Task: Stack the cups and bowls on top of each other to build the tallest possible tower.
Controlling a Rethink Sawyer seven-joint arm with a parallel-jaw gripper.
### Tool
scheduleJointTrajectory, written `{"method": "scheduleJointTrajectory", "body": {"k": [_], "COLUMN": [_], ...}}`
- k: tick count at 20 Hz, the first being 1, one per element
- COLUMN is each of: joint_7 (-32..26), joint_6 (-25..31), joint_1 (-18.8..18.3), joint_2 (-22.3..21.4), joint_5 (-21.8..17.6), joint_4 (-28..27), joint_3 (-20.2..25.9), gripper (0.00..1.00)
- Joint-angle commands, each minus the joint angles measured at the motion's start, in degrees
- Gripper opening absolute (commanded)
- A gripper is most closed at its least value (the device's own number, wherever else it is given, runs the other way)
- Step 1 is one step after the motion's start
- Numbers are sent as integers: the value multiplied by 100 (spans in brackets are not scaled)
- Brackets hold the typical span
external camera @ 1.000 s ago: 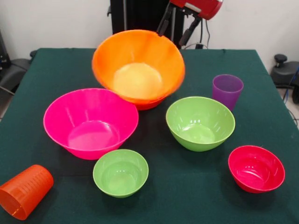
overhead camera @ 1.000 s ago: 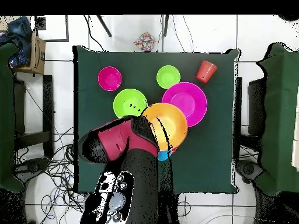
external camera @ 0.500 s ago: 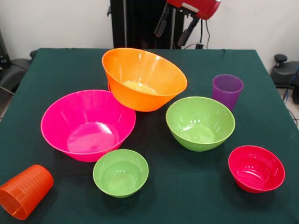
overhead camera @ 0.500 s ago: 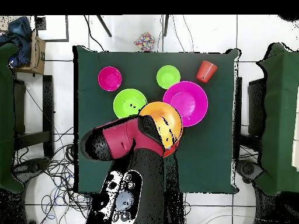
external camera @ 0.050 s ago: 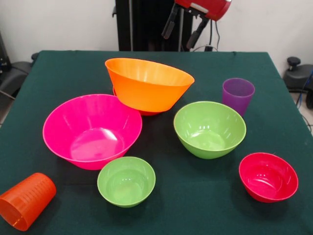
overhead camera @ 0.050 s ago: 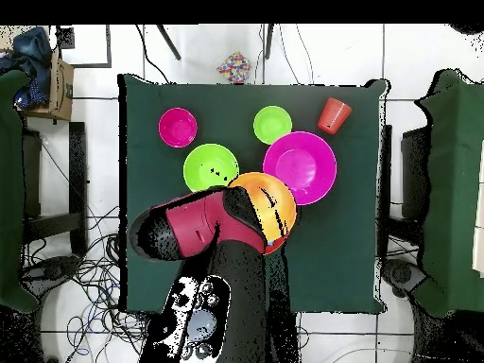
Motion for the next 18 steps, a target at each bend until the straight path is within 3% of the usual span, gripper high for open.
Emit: {"method": "scheduleJointTrajectory", "body": {"k": [1, 9, 14, 18], "joint_7": [127, 6, -352, -397], "joint_6": [-99, -158, -493, -966], "joint_1": [-78, -149, -569, -898], "joint_2": [-44, -84, -343, -277], "joint_5": [170, 190, 230, 59], "joint_4": [52, 113, 507, 776], "joint_3": [544, 548, 785, 994], "gripper": [100, 100, 100, 100]}}
